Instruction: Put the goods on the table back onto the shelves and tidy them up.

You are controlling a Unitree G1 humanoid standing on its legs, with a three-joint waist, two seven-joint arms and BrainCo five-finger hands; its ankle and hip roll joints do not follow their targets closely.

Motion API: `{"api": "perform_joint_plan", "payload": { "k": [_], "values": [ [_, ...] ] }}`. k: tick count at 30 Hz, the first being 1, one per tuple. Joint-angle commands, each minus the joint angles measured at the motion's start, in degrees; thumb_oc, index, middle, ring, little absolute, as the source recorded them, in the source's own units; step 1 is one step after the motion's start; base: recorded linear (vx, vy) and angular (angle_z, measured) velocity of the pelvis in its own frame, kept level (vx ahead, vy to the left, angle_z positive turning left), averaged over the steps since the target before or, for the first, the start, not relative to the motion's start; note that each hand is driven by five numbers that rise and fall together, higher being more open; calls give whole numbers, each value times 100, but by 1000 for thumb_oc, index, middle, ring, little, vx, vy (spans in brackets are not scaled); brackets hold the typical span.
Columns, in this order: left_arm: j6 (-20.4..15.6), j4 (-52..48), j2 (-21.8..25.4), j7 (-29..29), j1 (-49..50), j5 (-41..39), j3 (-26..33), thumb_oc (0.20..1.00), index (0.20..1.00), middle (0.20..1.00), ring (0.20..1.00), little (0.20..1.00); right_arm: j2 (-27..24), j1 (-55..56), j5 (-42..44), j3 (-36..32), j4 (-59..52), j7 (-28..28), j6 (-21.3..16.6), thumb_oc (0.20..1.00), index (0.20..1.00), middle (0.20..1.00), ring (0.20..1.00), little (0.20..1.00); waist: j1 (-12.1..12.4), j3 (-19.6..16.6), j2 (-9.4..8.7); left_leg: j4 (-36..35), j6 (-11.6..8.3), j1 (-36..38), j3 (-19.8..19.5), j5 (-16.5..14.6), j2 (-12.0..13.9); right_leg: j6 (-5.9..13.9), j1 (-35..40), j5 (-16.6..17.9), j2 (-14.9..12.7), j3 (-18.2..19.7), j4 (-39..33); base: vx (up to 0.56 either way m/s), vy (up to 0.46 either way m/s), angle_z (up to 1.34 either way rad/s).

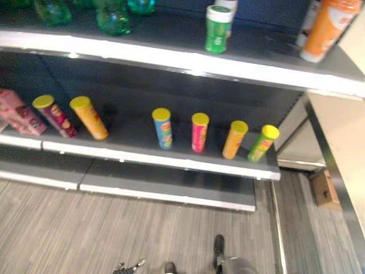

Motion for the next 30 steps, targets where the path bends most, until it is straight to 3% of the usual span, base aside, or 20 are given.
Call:
{"api": "perform_joint_plan", "payload": {
  "k": [1,4,6,12,14,18,23,30],
  "values": [
    [-90,19,431,-102,-155,285,-102,1000,1000,1000,1000,1000,-89,-652,67,-180,186,-35,19,1000,1000,1000,1000,1000,235,98,-15,78,-72,45,-559,-524,92,757,14,-328,-442,325,445,-90,101,-61],
    [-101,-150,560,-172,-174,314,-120,1000,1000,1000,1000,1000,-14,-408,54,-373,203,-22,21,1000,1000,1000,1000,1000,60,283,-19,67,33,112,-420,-529,68,757,-321,-183,-334,582,860,-107,100,-46],
    [-100,-163,594,-187,-189,315,-129,1000,1000,1000,1000,1000,-11,-386,50,-392,225,-34,12,1000,1000,1000,1000,1000,68,335,-10,68,52,134,-363,-521,82,757,-400,-205,-304,627,997,-60,39,-45],
    [-80,-303,669,-236,-223,359,-188,1000,1000,1000,1000,1000,-136,-354,19,-495,374,-69,18,1000,1000,1000,1000,1000,121,343,99,98,99,73,-44,-474,197,733,-185,-450,-660,63,1299,-95,18,-46],
    [-64,-324,651,-235,-228,366,-210,1000,1000,1000,1000,1000,-195,-307,-57,-555,466,-90,66,1000,1000,1000,1000,1000,188,214,72,144,76,-60,98,-449,275,753,8,-322,-901,-214,1304,-80,-108,-43],
    [-46,-278,648,-230,-228,421,-210,1000,1000,1000,1000,1000,-176,-114,-91,-760,583,-124,144,1000,1000,1000,1000,1000,255,46,-34,242,22,-201,248,-468,326,757,247,-10,-1080,-417,1133,-15,-111,-34],
    [-25,-237,667,-231,-230,385,-131,1000,1000,1000,1000,1000,-156,238,-16,-1095,589,-81,182,1000,1000,1000,1000,1000,299,-2,-120,355,-73,-213,372,-517,452,757,378,136,-1055,-616,719,19,-162,-41],
    [-32,-250,555,-276,-237,451,-213,1000,1000,1000,1000,1000,-58,1089,478,-1754,723,165,141,1000,1000,1000,1000,1000,180,-115,-137,340,-253,-156,347,-424,590,757,599,-242,-848,-752,401,36,-97,-14]
  ]
}}
